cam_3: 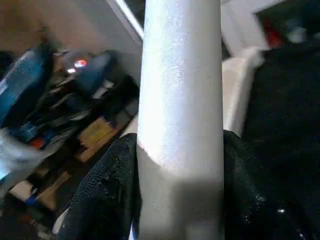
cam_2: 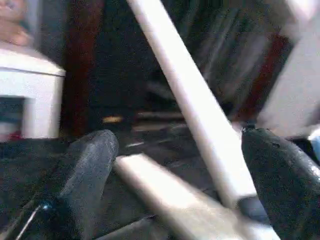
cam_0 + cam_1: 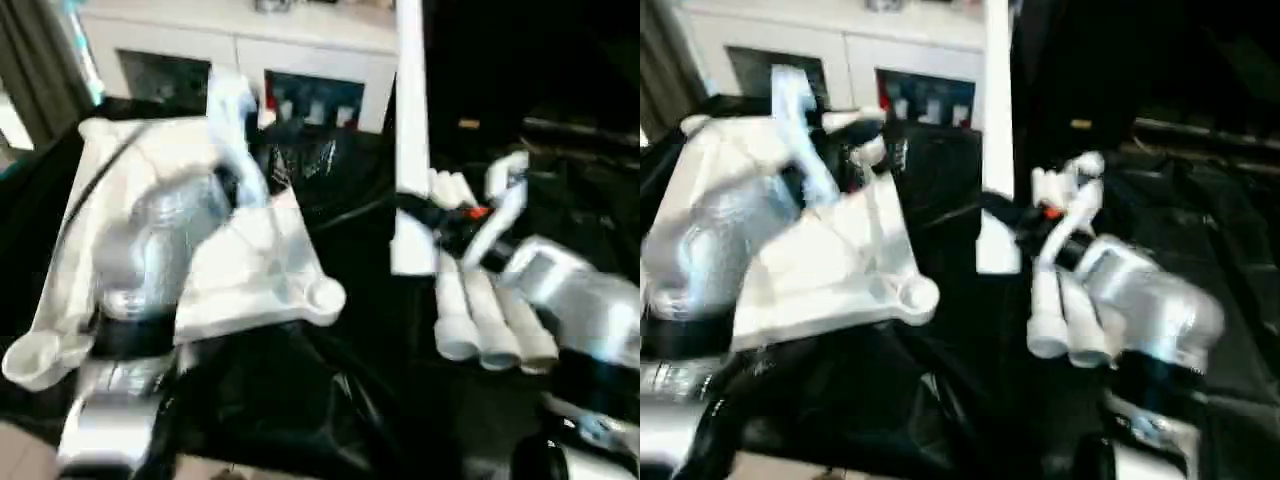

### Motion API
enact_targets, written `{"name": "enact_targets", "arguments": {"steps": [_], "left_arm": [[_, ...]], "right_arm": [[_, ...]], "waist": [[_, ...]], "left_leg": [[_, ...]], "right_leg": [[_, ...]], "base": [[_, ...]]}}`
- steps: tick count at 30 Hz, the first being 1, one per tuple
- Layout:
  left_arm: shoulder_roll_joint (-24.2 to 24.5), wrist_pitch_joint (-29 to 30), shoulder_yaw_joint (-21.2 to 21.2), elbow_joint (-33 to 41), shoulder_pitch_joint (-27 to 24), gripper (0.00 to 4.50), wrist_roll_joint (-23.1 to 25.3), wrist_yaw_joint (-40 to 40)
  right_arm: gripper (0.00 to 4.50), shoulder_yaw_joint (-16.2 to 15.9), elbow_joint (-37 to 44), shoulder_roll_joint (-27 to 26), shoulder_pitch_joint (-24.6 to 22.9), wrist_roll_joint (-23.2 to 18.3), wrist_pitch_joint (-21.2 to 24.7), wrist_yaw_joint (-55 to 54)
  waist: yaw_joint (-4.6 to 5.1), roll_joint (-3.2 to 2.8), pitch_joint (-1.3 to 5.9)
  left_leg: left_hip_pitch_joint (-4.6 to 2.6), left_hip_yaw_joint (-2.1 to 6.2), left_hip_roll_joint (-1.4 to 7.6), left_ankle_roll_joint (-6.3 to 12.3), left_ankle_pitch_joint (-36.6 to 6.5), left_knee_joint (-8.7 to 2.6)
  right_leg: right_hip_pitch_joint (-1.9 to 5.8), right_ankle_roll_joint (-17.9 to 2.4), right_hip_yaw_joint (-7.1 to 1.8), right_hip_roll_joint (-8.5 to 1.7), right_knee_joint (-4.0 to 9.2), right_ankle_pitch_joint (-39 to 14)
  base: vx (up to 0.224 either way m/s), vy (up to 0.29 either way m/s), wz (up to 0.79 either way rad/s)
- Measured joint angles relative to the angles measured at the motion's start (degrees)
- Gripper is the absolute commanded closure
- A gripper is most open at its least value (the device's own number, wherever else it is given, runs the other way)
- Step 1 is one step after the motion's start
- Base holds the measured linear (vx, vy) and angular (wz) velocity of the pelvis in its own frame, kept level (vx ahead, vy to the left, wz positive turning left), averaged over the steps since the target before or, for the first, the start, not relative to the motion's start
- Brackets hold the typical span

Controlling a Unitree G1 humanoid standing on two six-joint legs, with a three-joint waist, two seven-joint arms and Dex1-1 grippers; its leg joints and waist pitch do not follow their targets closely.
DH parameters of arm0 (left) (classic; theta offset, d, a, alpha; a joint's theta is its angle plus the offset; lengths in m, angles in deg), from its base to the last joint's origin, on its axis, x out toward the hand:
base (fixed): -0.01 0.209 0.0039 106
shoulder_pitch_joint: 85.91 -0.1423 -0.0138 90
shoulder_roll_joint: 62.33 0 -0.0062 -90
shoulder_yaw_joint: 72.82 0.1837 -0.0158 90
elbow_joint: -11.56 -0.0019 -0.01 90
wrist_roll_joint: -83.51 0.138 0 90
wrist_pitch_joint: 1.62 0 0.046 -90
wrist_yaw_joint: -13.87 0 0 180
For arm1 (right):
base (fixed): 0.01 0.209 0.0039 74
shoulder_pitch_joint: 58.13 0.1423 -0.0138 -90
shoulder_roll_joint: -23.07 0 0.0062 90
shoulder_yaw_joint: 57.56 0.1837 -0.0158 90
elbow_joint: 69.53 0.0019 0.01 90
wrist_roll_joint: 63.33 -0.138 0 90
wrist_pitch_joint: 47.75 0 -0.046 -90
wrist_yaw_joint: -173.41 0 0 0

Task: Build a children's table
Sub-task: Pick table leg

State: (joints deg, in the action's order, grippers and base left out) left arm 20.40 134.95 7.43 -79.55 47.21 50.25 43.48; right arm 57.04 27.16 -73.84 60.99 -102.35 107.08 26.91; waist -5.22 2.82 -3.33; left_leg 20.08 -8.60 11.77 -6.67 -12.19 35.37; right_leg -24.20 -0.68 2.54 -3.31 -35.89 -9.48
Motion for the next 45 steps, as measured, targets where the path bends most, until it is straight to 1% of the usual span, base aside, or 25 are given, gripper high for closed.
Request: {"name": "enact_targets", "arguments": {"steps": [3, 5, 9, 12, 14, 15, 17, 18, 21, 22, 25, 26, 27, 29, 31, 32, 34, 35, 36, 37, 39, 40, 42, 45], "left_arm": [[-2.1, 2.5, -1.0, -1.1, 0.2, 0.0, -2.6, -1.3], [-4.0, 4.4, -1.7, -1.2, 0.2, 0.0, -4.4, -2.0], [-7.5, 8.3, -1.7, -0.4, 0.3, 0.0, -8.8, -3.4], [-8.5, 9.4, -1.7, -0.2, 0.9, 0.0, -9.6, -4.7], [-9.1, 9.9, -1.7, -0.2, 1.3, 0.0, -9.8, -5.7], [-9.7, 10.3, -1.9, -0.2, 1.3, 0.0, -10.0, -6.2], [-10.3, 11.3, -3.0, -0.2, 1.3, 0.3, -11.2, -6.9], [-10.3, 11.9, -3.8, -0.2, 1.3, 0.37, -12.1, -7.4], [-10.2, 12.9, -4.5, -0.1, 1.3, 0.49, -13.2, -8.0], [-10.0, 13.3, -4.6, 0.0, 1.3, 0.74, -13.2, -8.1], [-9.7, 13.9, -4.7, 0.0, 1.3, 0.82, -13.3, -8.3], [-9.6, 14.2, -4.6, 0.0, 1.3, 0.93, -13.3, -8.3], [-9.4, 14.5, -4.5, 0.1, 1.3, 1.16, -13.3, -8.3], [-9.1, 14.6, -4.1, 0.3, 1.3, 1.21, -13.2, -8.3], [-8.8, 14.6, -3.5, 0.4, 1.3, 1.44, -13.2, -8.3], [-8.8, 14.5, -3.1, 0.4, 1.3, 1.44, -13.1, -8.3], [-8.6, 13.5, -1.7, 0.5, 1.3, 1.63, -11.7, -8.5], [-8.4, 12.7, -0.8, 0.5, 1.3, 1.65, -10.5, -8.8], [-8.1, 11.5, 0.5, 0.4, 1.3, 1.89, -8.8, -9.0], [-7.6, 10.5, 1.8, 0.3, 1.3, 1.89, -7.3, -9.1], [-6.9, 8.5, 4.0, 0.1, 1.3, 2.1, -4.5, -9.4], [-6.9, 8.1, 4.4, 0.0, 1.3, 2.15, -3.8, -9.7], [-6.5, 6.5, 5.4, -0.1, 1.4, 2.41, -2.5, -10.1], [-6.0, 4.6, 7.5, -0.1, 1.7, 2.54, -0.7, -9.8]], "right_arm": [[2.59, -0.5, 0.5, 0.2, -1.4, -1.8, 0.1, 1.5], [2.59, -0.7, 1.7, 0.5, -2.1, -3.0, 1.3, 2.0], [2.59, -4.3, 4.4, 1.5, -2.8, -3.1, 0.8, 3.4], [2.59, -7.4, 5.8, 3.0, -4.6, -3.0, -0.7, 4.7], [2.59, -9.4, 6.3, 3.4, -5.3, -2.4, -1.5, 5.2], [2.59, -10.7, 6.7, 4.3, -5.3, -1.5, -2.4, 5.4], [2.59, -12.6, 7.2, 5.6, -5.3, 0.4, -4.2, 5.4], [2.59, -13.7, 7.3, 5.7, -5.3, 1.6, -5.4, 5.2], [2.59, -15.6, 7.1, 5.8, -5.3, 3.2, -7.0, 5.0], [2.6, -16.2, 6.9, 6.0, -5.3, 3.4, -7.6, 5.0], [2.6, -18.1, 6.7, 7.3, -5.3, 4.1, -9.2, 5.0], [2.61, -18.6, 6.7, 7.5, -5.3, 4.6, -9.5, 5.0], [2.61, -19.5, 6.7, 7.8, -5.3, 5.3, -10.3, 5.1], [2.61, -20.6, 6.7, 8.3, -5.3, 6.2, -11.3, 5.1], [2.61, -21.4, 6.7, 8.6, -5.4, 7.0, -11.8, 5.2], [2.61, -21.7, 6.6, 8.7, -5.4, 7.4, -11.9, 5.2], [2.61, -22.4, 6.4, 9.0, -5.3, 8.0, -12.8, 5.0], [2.61, -22.6, 6.1, 9.2, -5.3, 8.3, -13.2, 4.7], [2.61, -23.0, 5.9, 9.2, -5.3, 8.8, -13.8, 4.2], [2.61, -23.1, 5.5, 9.3, -5.3, 9.3, -14.0, 3.8], [2.62, -23.2, 4.6, 9.3, -5.3, 10.2, -14.4, 3.1], [2.62, -23.2, 4.4, 9.3, -5.3, 10.4, -14.5, 2.9], [2.62, -23.4, 4.2, 9.3, -5.3, 10.8, -15.0, 2.3], [2.62, -23.7, 4.1, 9.3, -5.1, 11.5, -15.5, 1.7]], "waist": [[-0.03, 0.04, -0.02], [-0.21, 0.1, -0.06], [-0.53, 0.11, -0.07], [-0.9, 0.1, -0.06], [-0.93, 0.07, -0.07], [-1.01, 0.06, -0.06], [-1.08, 0.07, -0.06], [-1.08, 0.06, -0.06], [-1.26, 0.07, -0.06], [-1.27, 0.07, -0.06], [-1.28, 0.07, -0.06], [-1.28, 0.07, -0.06], [-1.28, 0.07, -0.06], [-1.27, 0.07, -0.06], [-1.27, 0.07, -0.06], [-1.27, 0.07, -0.06], [-1.27, 0.07, -0.06], [-1.27, 0.07, -0.06], [-1.27, 0.07, -0.06], [-1.27, 0.07, -0.06], [-1.26, 0.06, -0.06], [-1.25, 0.06, -0.06], [-1.25, 0.06, -0.06], [-1.21, 0.06, -0.06]], "left_leg": [[0.06, 0.0, 0.01, 0.08, 0.0, -0.02], [0.11, 0.0, 0.02, 0.18, 0.1, -0.07], [0.12, 0.0, 0.02, 0.19, 0.1, -0.09], [0.11, 0.01, 0.03, 0.22, 0.1, -0.18], [0.13, 0.01, 0.02, 0.28, 0.2, -0.34], [0.13, 0.01, 0.01, 0.32, 0.3, -0.52], [0.12, 0.01, 0.01, 0.3, 0.4, -0.61], [0.11, 0.01, 0.0, 0.31, 0.4, -0.65], [0.13, 0.01, 0.0, 0.31, 0.4, -0.79], [0.13, 0.01, 0.01, 0.31, 0.4, -0.83], [0.15, 0.01, 0.0, 0.32, 0.4, -0.87], [0.15, 0.01, 0.01, 0.32, 0.4, -0.87], [0.15, 0.01, 0.01, 0.32, 0.4, -0.88], [0.14, 0.01, 0.01, 0.32, 0.4, -0.88], [0.12, 0.01, 0.01, 0.31, 0.4, -0.87], [0.11, 0.01, 0.01, 0.31, 0.4, -0.87], [0.1, 0.01, 0.01, 0.31, 0.4, -0.87], [0.08, 0.01, 0.01, 0.31, 0.4, -0.87], [0.07, 0.01, 0.01, 0.31, 0.4, -0.87], [0.07, 0.01, 0.01, 0.32, 0.4, -0.87], [0.09, 0.01, 0.01, 0.31, 0.4, -0.87], [0.09, 0.01, 0.01, 0.31, 0.4, -0.87], [0.11, 0.01, 0.01, 0.32, 0.4, -0.89], [0.1, 0.01, 0.01, 0.32, 0.4, -0.9]], "right_leg": [[-0.03, 0.0, 0.05, 0.0, 0.05, 0.0], [-0.03, 0.1, 0.07, 0.0, 0.12, 0.0], [-0.03, 0.1, 0.08, -0.01, 0.19, -0.1], [0.0, 0.2, 0.11, -0.01, 0.24, -0.1], [0.0, 0.2, 0.13, -0.01, 0.42, 0.0], [0.04, 0.3, 0.14, -0.01, 0.64, 0.0], [0.11, 0.3, 0.18, -0.01, 0.8, 0.1], [0.13, 0.3, 0.18, -0.01, 0.83, 0.1], [0.12, 0.3, 0.22, -0.01, 0.88, 0.1], [0.12, 0.3, 0.24, -0.01, 0.9, 0.1], [0.11, 0.2, 0.25, -0.01, 0.93, 0.1], [0.11, 0.2, 0.25, -0.01, 0.93, 0.1], [0.11, 0.2, 0.25, -0.01, 0.93, 0.1], [0.11, 0.2, 0.25, -0.01, 0.93, 0.1], [0.14, 0.2, 0.25, -0.01, 0.92, 0.1], [0.14, 0.2, 0.25, -0.01, 0.92, 0.1], [0.15, 0.2, 0.24, -0.01, 0.92, 0.1], [0.17, 0.2, 0.25, -0.01, 0.92, 0.1], [0.18, 0.2, 0.25, -0.01, 0.91, 0.1], [0.18, 0.2, 0.25, -0.01, 0.91, 0.1], [0.18, 0.2, 0.24, -0.01, 0.92, 0.1], [0.18, 0.2, 0.25, -0.01, 0.92, 0.1], [0.16, 0.2, 0.25, -0.01, 0.92, 0.1], [0.15, 0.2, 0.25, -0.01, 0.91, 0.1]], "base": [[0.0, 0.0, 0.0], [0.0, 0.0, 0.0], [0.0, 0.0, 0.0], [0.0, 0.0, 0.0], [0.0, 0.0, 0.0], [0.0, 0.0, 0.0], [0.0, 0.0, 0.0], [0.0, 0.0, 0.0], [0.0, 0.0, 0.0], [0.0, 0.0, 0.0], [0.0, 0.0, 0.0], [0.0, 0.0, 0.0], [0.0, 0.0, 0.0], [0.0, 0.0, 0.0], [0.0, 0.0, 0.0], [0.0, 0.0, 0.0], [0.0, 0.0, 0.0], [0.0, 0.0, 0.0], [0.0, 0.0, 0.0], [0.0, 0.0, 0.0], [0.0, 0.0, 0.0], [0.0, 0.0, 0.0], [0.0, 0.0, 0.0], [0.0, 0.0, 0.0]]}}
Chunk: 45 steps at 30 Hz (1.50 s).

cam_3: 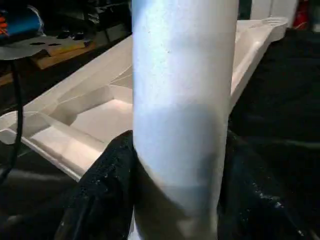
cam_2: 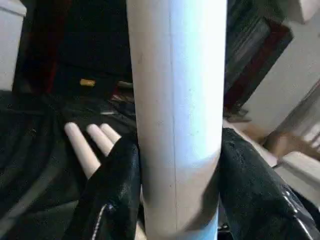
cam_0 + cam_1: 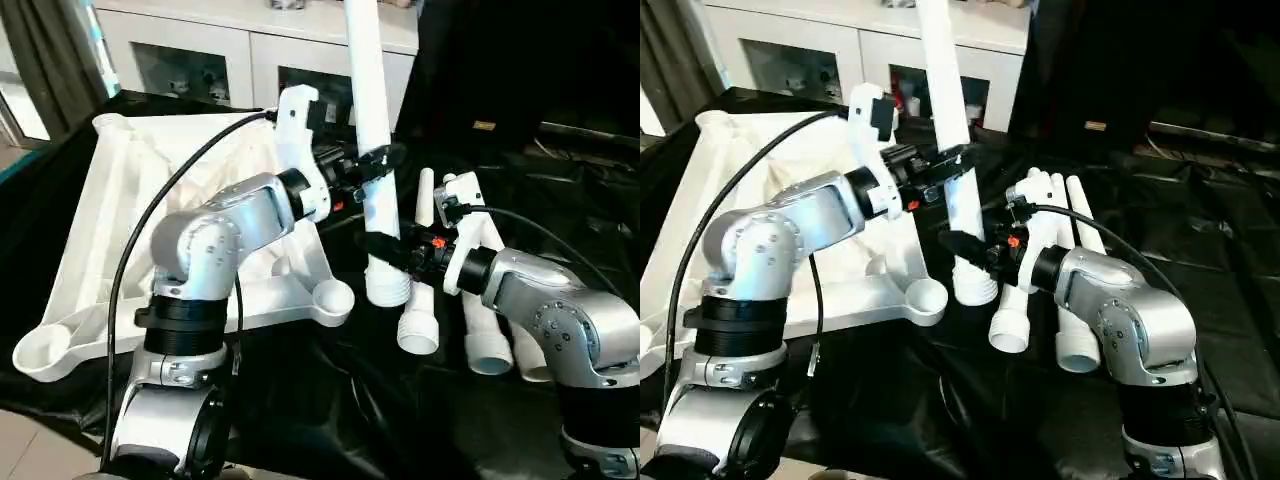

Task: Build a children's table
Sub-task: Pick table leg

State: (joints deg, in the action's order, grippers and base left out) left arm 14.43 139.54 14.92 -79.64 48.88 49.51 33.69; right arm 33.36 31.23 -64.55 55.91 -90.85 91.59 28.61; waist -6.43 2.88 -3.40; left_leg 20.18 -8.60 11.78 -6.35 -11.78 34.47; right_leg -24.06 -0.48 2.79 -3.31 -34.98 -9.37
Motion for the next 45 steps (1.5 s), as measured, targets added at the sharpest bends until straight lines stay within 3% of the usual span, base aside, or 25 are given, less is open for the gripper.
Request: {"name": "enact_targets", "arguments": {"steps": [11, 12, 13, 17, 20, 24, 27, 36, 45], "left_arm": [[-2.0, -0.4, -3.1, -1.6, 0.0, 2.68, -1.9, -0.1], [-2.0, -0.4, -3.2, -1.6, 0.0, 2.68, -2.0, 0.0], [-1.9, -0.4, -3.2, -1.6, 0.0, 2.68, -2.1, 0.1], [-1.6, -0.4, -3.0, -1.5, -0.1, 2.68, -2.4, 1.5], [2.0, -1.0, -0.2, -1.3, -0.4, 2.68, -1.5, 5.1], [5.7, -1.5, 0.5, -1.3, -1.3, 2.68, -1.1, 10.0], [8.9, -1.0, 1.2, -1.2, -1.3, 2.68, -2.3, 15.6], [11.1, -0.1, 3.1, 1.0, -0.6, 2.68, -7.9, 29.0], [12.0, 0.1, 5.3, 1.0, 0.3, 2.68, -8.1, 33.3]], "right_arm": [[2.62, -0.9, -0.1, 0.6, 0.7, 1.2, -1.6, -0.3], [2.06, -1.0, -0.1, 0.8, 0.7, 1.2, -2.0, -0.2], [1.92, -1.0, -0.1, 0.8, 0.7, 1.2, -2.1, -0.1], [1.74, -1.3, 0.0, 0.4, 0.7, 0.4, -1.9, 0.2], [1.41, -1.2, 0.7, 2.4, 0.4, -1.4, -1.2, 2.8], [1.34, 1.2, 2.5, 6.1, -0.1, -6.1, 1.5, 7.8], [1.34, 1.3, 2.8, 8.5, -0.2, -9.0, 3.6, 11.8], [1.34, -0.5, 2.4, 10.6, 1.0, -11.7, 6.9, 16.1], [1.34, -2.7, 2.4, 12.4, 1.4, -12.4, 6.9, 19.3]], "waist": [[-0.01, 0.0, 0.0], [-0.02, 0.0, 0.0], [-0.02, 0.0, 0.0], [-0.02, 0.0, 0.0], [-0.03, 0.0, 0.0], [-0.03, 0.0, 0.0], [0.0, 0.0, 0.0], [-0.07, 0.02, -0.01], [-0.07, 0.04, 0.0]], "left_leg": [[-0.04, 0.0, 0.0, -0.02, 0.0, 0.02], [-0.03, 0.0, 0.0, -0.02, 0.0, 0.02], [-0.03, 0.0, 0.0, -0.02, 0.0, 0.02], [-0.02, 0.0, 0.0, -0.01, 0.0, 0.01], [-0.04, 0.0, 0.0, -0.01, 0.0, 0.0], [-0.05, 0.0, 0.01, -0.01, 0.0, 0.01], [-0.07, -0.01, 0.01, -0.01, 0.0, 0.0], [-0.09, -0.03, 0.01, 0.0, 0.0, 0.02], [-0.09, -0.04, 0.02, -0.01, 0.1, 0.02]], "right_leg": [[0.03, -0.1, 0.0, 0.0, -0.02, 0.1], [0.03, -0.1, 0.0, 0.0, -0.01, 0.1], [0.03, -0.2, 0.0, 0.0, -0.01, 0.1], [0.02, -0.3, 0.0, 0.0, 0.0, 0.2], [0.03, -0.1, 0.0, 0.0, -0.01, 0.1], [0.04, 0.0, -0.01, 0.0, -0.02, 0.0], [0.04, 0.0, 0.0, 0.0, -0.03, 0.0], [0.05, -0.3, -0.01, -0.01, -0.07, 0.2], [0.05, 0.0, -0.01, -0.01, -0.08, 0.0]], "base": [[0.0, 0.0, 0.0], [0.0, 0.0, 0.0], [0.0, 0.0, 0.0], [0.0, 0.0, 0.0], [0.0, 0.0, 0.0], [0.0, 0.0, 0.0], [0.0, 0.0, 0.0], [0.0, 0.0, 0.0], [0.0, 0.0, 0.0]]}}
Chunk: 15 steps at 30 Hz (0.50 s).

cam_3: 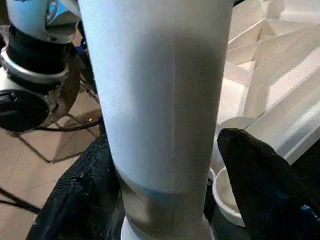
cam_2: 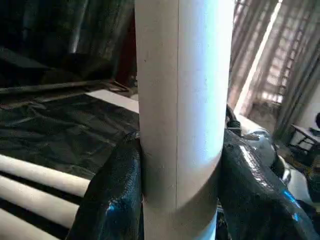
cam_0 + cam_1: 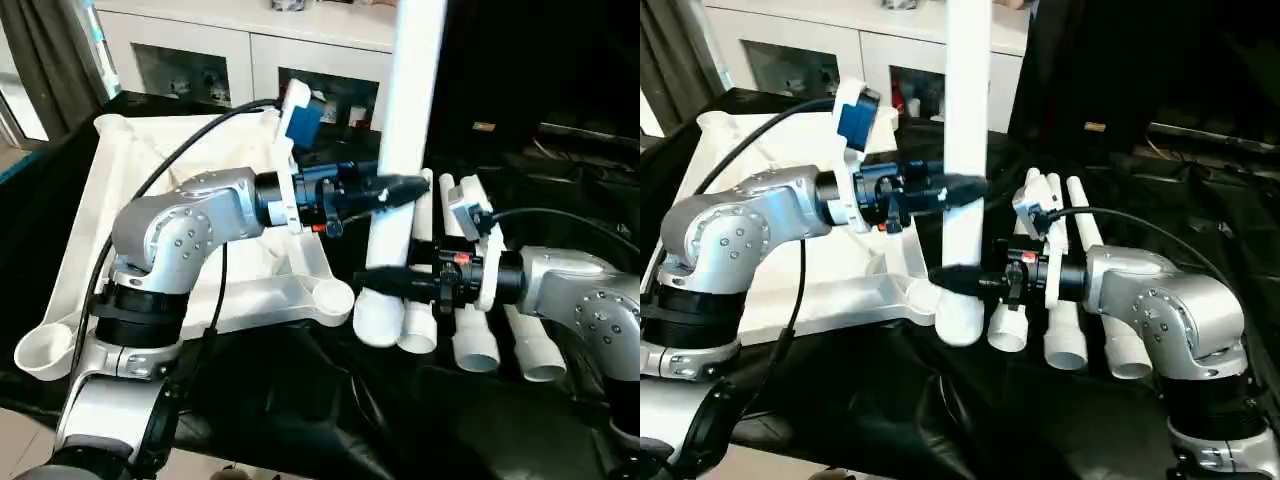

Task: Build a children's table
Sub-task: Pick table leg

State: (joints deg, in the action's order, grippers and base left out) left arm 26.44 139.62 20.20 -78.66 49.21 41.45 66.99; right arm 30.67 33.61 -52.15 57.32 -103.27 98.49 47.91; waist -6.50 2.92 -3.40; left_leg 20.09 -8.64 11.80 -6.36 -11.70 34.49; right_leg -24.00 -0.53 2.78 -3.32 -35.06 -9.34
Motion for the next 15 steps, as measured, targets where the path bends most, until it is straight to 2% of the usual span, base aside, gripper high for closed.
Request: {"name": "enact_targets", "arguments": {"steps": [5, 7, 10, 12, 15], "left_arm": [[0.1, 0.1, 0.1, -0.1, 0.1, 2.68, -0.5, 0.9], [0.1, 0.1, 0.1, -0.2, 0.1, 2.68, -0.7, 1.1], [0.0, 0.1, -0.1, -0.7, 0.3, 2.68, -0.9, 1.1], [-0.1, 0.1, -0.1, -0.9, 0.3, 2.68, -0.9, 1.1], [-0.3, 0.1, -0.3, -1.3, 0.5, 2.68, -0.9, 1.0]], "right_arm": [[1.34, -1.0, 0.0, 0.7, 0.0, -0.2, 0.0, 0.9], [1.63, -1.0, 0.0, 0.7, 0.0, -0.3, 0.0, 0.9], [1.73, -1.1, 0.2, 0.7, 0.0, -0.5, 0.0, 1.0], [2.06, -1.1, 0.2, 0.7, 0.0, -0.7, 0.0, 1.0], [2.16, -1.1, 0.3, 0.7, 0.0, -1.1, 0.0, 1.1]], "waist": [[0.0, 0.0, 0.0], [0.0, 0.0, 0.0], [-0.01, 0.0, 0.0], [-0.02, 0.0, 0.0], [-0.02, 0.0, 0.0]], "left_leg": [[0.0, 0.0, 0.0, -0.01, 0.0, 0.0], [0.0, 0.0, 0.0, -0.02, 0.0, 0.0], [0.0, 0.0, 0.0, -0.04, 0.0, 0.0], [0.0, 0.0, 0.0, -0.04, 0.0, 0.01], [-0.01, 0.0, 0.0, -0.05, 0.0, 0.01]], "right_leg": [[0.0, 0.0, 0.0, 0.0, -0.01, 0.0], [0.0, 0.0, 0.0, 0.0, -0.02, 0.0], [0.0, 0.0, 0.0, 0.0, -0.02, 0.0], [0.0, 0.0, 0.0, 0.0, -0.02, 0.0], [0.0, 0.0, 0.01, 0.0, -0.05, 0.0]], "base": [[0.0, 0.0, 0.0], [0.0, 0.0, 0.0], [0.0, 0.0, 0.0], [0.0, 0.0, 0.0], [0.0, 0.0, 0.0]]}}
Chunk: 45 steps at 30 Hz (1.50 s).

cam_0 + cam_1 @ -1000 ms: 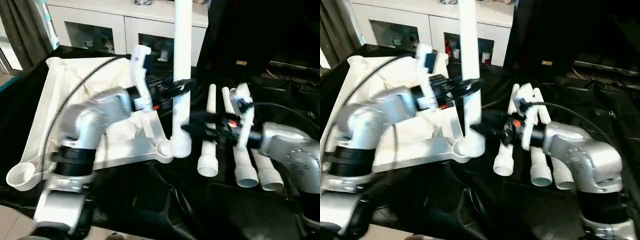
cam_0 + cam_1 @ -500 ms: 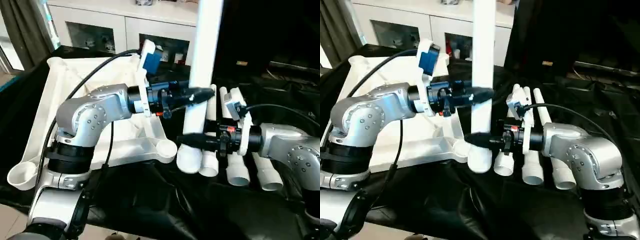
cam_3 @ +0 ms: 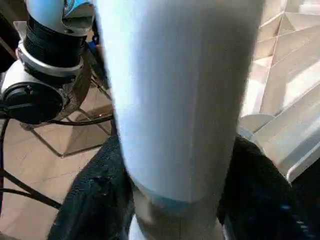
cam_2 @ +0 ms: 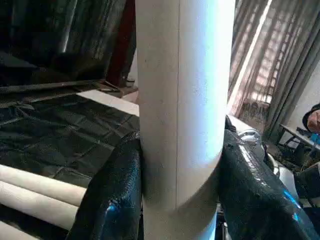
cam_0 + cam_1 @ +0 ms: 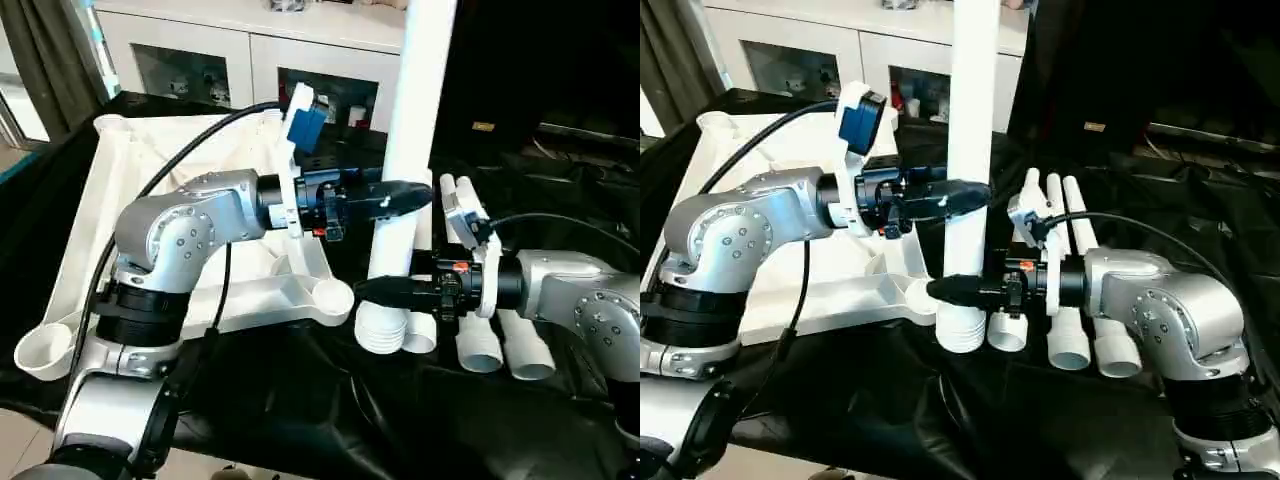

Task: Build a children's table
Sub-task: Pick table leg

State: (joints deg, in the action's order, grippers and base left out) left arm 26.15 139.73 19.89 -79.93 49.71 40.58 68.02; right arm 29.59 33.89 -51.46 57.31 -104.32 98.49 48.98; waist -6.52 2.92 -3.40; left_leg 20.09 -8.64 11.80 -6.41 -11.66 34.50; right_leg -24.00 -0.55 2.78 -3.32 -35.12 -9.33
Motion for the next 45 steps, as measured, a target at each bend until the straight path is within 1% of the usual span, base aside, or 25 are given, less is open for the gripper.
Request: {"name": "enact_targets", "arguments": {"steps": [3, 7, 8, 9, 11, 13, 16, 45], "left_arm": [[-0.2, 0.0, -0.1, -0.6, 0.1, 2.68, 0.0, 0.0], [-0.3, 0.0, -0.1, -1.2, 0.2, 2.68, 0.0, 0.0], [-0.3, 0.0, -0.1, -1.2, 0.2, 2.68, 0.0, 0.0], [-0.3, 0.0, -0.1, -1.2, 0.3, 2.68, 0.0, 0.0], [-0.4, -0.1, -0.2, -1.2, 0.4, 2.68, 0.0, 0.0], [-0.6, -0.1, -0.3, -1.2, 0.9, 2.68, -0.1, 0.0], [-0.7, -0.2, -0.3, -1.1, 1.7, 2.68, -0.2, 0.0], [-0.1, -0.2, -0.3, -1.3, 1.7, 2.68, -0.2, 0.7]], "right_arm": [[2.52, 0.0, 0.0, 0.0, 0.0, 0.0, 0.0, 0.0], [2.54, -0.3, 0.0, 0.2, 0.0, 0.2, -0.4, 0.0], [2.23, -0.3, 0.0, 0.2, 0.0, 0.2, -0.5, 0.0], [2.04, -0.3, 0.0, 0.2, 0.0, 0.2, -0.6, -0.1], [1.85, -0.6, 0.0, 0.3, -0.2, 0.3, -0.6, -0.1], [1.79, -1.3, 0.0, 0.2, -0.4, 0.7, -0.6, -0.3], [1.79, -1.7, 0.0, 0.2, -0.4, 0.9, -0.6, -0.4], [1.79, -1.7, 0.0, 0.2, -0.4, -0.2, -0.6, -0.4]], "waist": [[-0.02, 0.0, 0.0], [-0.04, 0.0, 0.0], [-0.04, 0.0, 0.0], [-0.03, 0.0, 0.0], [-0.06, 0.0, 0.0], [-0.07, 0.0, 0.0], [-0.06, 0.0, 0.0], [-0.1, 0.0, 0.0]], "left_leg": [[0.01, 0.0, 0.0, -0.01, 0.0, 0.0], [0.0, 0.0, 0.0, -0.05, 0.0, 0.0], [0.0, 0.0, 0.01, -0.05, 0.0, 0.01], [0.0, 0.0, 0.01, -0.05, 0.0, 0.01], [0.0, 0.0, 0.01, -0.06, 0.0, 0.01], [0.02, 0.0, 0.01, -0.06, 0.1, 0.01], [0.0, 0.0, 0.02, -0.06, 0.1, 0.01], [0.0, 0.0, 0.02, -0.06, 0.1, 0.03]], "right_leg": [[0.0, 0.0, 0.0, 0.0, 0.0, 0.0], [0.0, 0.0, 0.0, 0.0, -0.02, 0.0], [0.0, 0.0, 0.0, 0.0, -0.02, 0.0], [0.0, 0.0, 0.0, 0.0, -0.03, 0.0], [0.0, 0.0, 0.01, 0.0, -0.03, 0.0], [0.0, 0.0, 0.01, 0.0, -0.02, 0.0], [0.01, 0.0, 0.01, 0.0, -0.04, 0.0], [0.0, -0.1, 0.01, 0.0, -0.08, 0.1]], "base": [[0.0, 0.0, 0.0], [0.0, 0.0, 0.0], [0.0, 0.0, 0.0], [0.0, 0.0, 0.0], [0.0, 0.0, 0.0], [0.0, 0.0, 0.0], [0.0, 0.0, 0.0], [0.0, 0.0, 0.0]]}}
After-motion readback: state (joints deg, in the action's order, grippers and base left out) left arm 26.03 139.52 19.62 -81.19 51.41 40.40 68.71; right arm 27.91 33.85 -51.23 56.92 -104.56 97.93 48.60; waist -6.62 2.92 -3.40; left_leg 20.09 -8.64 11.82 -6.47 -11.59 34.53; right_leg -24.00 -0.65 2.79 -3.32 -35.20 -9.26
